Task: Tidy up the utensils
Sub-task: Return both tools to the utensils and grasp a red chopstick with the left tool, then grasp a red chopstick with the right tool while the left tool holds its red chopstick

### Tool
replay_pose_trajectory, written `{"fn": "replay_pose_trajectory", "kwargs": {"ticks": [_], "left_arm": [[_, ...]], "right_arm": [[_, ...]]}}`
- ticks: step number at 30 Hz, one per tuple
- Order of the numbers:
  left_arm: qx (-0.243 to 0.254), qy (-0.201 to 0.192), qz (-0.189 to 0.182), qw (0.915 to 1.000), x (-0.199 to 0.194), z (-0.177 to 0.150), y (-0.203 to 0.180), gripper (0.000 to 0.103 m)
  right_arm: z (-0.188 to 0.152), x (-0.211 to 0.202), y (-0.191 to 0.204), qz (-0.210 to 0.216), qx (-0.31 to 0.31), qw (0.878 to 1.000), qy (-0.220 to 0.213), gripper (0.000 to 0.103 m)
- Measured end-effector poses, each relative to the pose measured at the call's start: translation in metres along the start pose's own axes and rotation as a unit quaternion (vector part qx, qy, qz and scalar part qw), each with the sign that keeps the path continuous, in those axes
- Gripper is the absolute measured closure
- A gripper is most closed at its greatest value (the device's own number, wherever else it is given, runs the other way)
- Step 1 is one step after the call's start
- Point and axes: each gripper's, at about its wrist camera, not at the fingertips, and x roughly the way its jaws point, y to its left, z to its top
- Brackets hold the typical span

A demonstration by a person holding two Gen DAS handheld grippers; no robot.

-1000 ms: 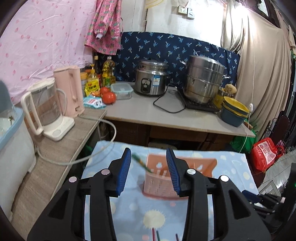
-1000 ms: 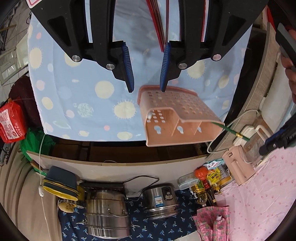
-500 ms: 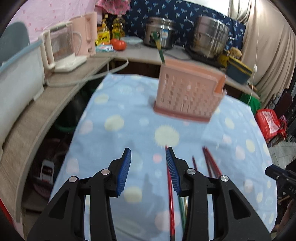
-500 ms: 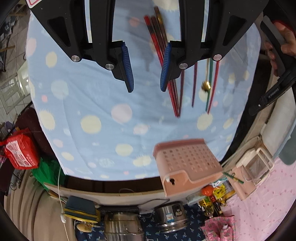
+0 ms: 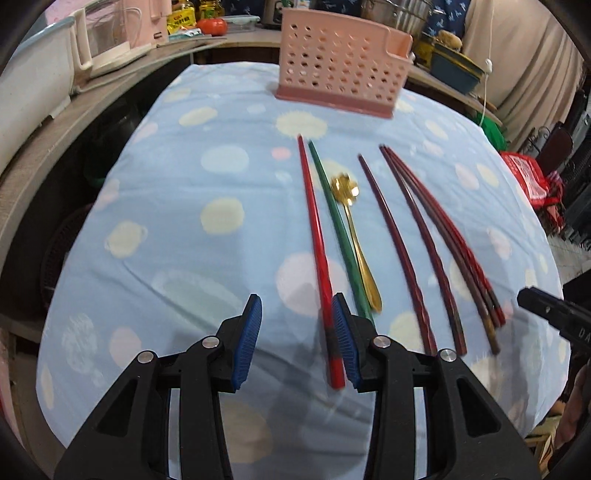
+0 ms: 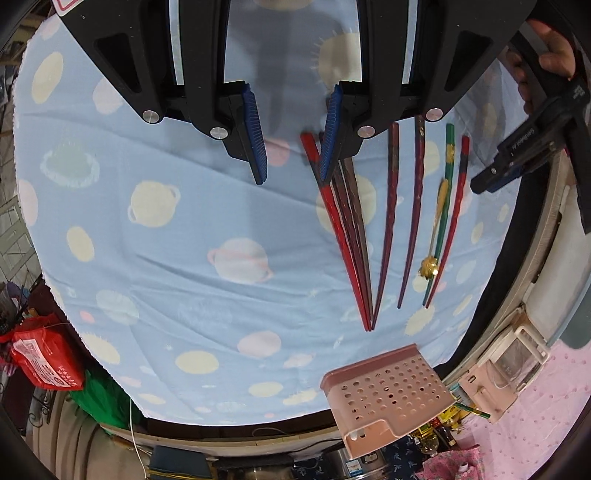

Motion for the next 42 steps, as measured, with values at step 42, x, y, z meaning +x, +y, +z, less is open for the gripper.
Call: {"fn": "replay_pose_trajectory", "kwargs": {"ticks": [42], "left_arm": [[0.002, 0.014, -0.034, 0.9993, 0.001, -0.022, -0.001, 0.096]], "right_arm": [[-0.004, 0.024, 0.012, -0.003, -0.026, 1.000, 0.010, 0.087]]}}
